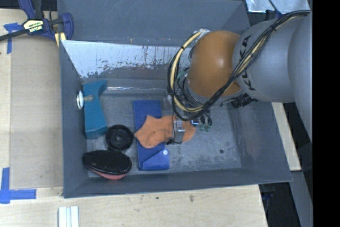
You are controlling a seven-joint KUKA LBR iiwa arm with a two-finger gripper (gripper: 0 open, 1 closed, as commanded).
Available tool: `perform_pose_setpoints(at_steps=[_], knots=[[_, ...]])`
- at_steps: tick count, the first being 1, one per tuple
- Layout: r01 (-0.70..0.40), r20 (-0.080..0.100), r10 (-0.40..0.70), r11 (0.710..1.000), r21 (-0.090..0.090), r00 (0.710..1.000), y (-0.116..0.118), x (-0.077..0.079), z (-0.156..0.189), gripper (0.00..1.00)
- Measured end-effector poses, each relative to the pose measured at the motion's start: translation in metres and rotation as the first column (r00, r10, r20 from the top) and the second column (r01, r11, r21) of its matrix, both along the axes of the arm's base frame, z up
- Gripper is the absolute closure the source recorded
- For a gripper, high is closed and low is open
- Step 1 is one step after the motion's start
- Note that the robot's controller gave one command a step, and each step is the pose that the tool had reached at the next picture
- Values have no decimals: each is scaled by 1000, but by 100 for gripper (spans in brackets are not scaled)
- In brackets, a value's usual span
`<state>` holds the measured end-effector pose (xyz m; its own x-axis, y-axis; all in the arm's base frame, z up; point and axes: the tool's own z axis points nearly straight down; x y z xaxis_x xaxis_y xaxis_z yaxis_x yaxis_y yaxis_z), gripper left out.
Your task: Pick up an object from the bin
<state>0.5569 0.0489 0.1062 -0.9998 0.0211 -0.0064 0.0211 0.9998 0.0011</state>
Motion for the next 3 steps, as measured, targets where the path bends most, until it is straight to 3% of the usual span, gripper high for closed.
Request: perform_pose_setpoints(at_steps=[1, 2, 3], knots=[[-61, -6, 61, 998, -1, 998, -7, -3, -21, 0], [-122, -6, 122, 993, -1, 992, 8, 0, -35, 100], [-122, -6, 122, 993, -1, 992, 8, 0, -35, 100]])
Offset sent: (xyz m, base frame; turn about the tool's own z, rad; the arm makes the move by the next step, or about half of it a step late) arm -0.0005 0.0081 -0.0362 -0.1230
